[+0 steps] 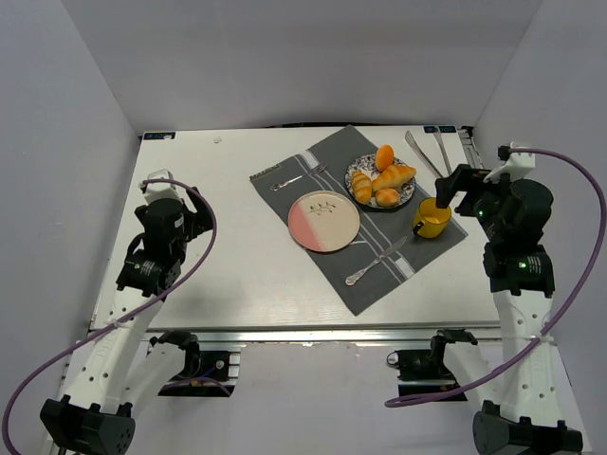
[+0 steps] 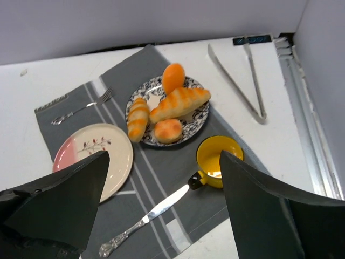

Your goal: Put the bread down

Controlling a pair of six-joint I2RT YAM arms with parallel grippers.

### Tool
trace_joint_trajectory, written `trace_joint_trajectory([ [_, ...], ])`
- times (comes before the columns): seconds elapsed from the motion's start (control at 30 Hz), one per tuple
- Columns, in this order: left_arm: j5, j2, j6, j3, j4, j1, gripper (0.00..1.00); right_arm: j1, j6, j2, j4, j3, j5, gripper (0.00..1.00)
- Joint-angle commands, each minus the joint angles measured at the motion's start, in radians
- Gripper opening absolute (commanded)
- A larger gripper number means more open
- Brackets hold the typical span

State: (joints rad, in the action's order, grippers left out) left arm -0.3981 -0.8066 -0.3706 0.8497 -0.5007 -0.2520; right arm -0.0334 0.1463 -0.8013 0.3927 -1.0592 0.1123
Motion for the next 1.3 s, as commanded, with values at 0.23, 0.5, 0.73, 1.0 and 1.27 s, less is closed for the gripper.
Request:
trace_joint_trajectory([
  [0.23, -0.005, -0.023, 0.015, 0.026, 0.024, -0.004, 0.98, -0.003, -0.011, -0.042, -0.201, -0.093, -0.010, 0.89],
  [0.5, -0.025, -0.089, 0.029, 0.069, 0.054, -0.004, 0.98, -0.006, -0.212, -0.495, -0.169, -0.433, 0.023, 0.89],
  [0.73, -0.012, -0.193, 0.045, 0.094, 0.109, -0.004, 0.98, -0.037, -0.395, -0.975, 0.113, -0.922, 0.037, 0.89],
  [1.0, 0.028, -0.344, 0.045, 0.095, 0.175, -0.004, 0.98, -0.079, -0.478, -1.312, 0.160, -1.153, 0.087, 0.89],
  [1.27, 0.068, -0.476, 0.048, 0.130, 0.197, -0.004, 0.98, -0.134, -0.534, -1.472, 0.147, -1.124, 0.141, 0.89],
])
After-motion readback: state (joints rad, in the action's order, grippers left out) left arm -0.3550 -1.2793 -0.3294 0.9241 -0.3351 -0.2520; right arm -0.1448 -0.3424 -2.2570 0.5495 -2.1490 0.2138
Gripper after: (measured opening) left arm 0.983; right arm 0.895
